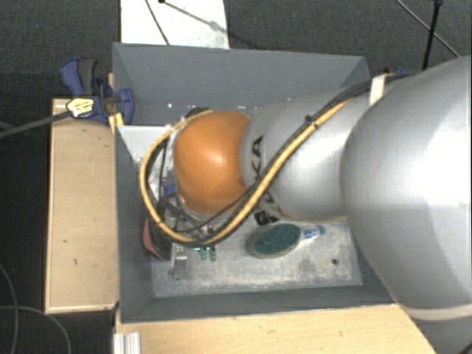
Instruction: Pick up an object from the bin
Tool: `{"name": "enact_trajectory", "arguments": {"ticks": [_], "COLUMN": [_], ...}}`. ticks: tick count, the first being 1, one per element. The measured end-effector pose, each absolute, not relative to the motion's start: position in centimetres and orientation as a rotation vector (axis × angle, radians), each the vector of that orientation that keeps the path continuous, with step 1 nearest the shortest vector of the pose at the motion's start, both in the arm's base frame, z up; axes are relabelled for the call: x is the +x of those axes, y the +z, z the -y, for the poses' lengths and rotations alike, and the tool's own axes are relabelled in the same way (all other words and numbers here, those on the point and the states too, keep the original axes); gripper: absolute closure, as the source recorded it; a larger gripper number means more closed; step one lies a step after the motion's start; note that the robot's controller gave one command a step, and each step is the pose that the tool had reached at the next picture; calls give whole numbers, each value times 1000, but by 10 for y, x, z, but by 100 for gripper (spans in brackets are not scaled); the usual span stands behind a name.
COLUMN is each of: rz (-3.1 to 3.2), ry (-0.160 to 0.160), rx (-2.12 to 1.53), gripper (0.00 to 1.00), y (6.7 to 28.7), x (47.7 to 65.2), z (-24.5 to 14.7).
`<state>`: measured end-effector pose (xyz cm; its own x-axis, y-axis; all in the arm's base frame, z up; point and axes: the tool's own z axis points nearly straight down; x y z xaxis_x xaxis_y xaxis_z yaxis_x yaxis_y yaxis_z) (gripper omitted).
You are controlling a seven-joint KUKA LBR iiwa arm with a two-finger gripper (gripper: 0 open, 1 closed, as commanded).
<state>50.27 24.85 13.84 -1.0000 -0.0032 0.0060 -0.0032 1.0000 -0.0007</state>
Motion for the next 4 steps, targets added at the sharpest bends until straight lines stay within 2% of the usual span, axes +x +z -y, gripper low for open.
{"name": "enact_trajectory", "arguments": {"ticks": [1, 2, 3, 4], "rz": [3150, 3135, 3135, 3057], "ry": [-8, -1, -5, -2], "rx": [315, 307, 316, 752], "gripper": [0, 100, 100, 100], "y": [76, 75, 220, 247], "x": [522, 518, 527, 513], "z": [-244, -244, -240, -217]}}
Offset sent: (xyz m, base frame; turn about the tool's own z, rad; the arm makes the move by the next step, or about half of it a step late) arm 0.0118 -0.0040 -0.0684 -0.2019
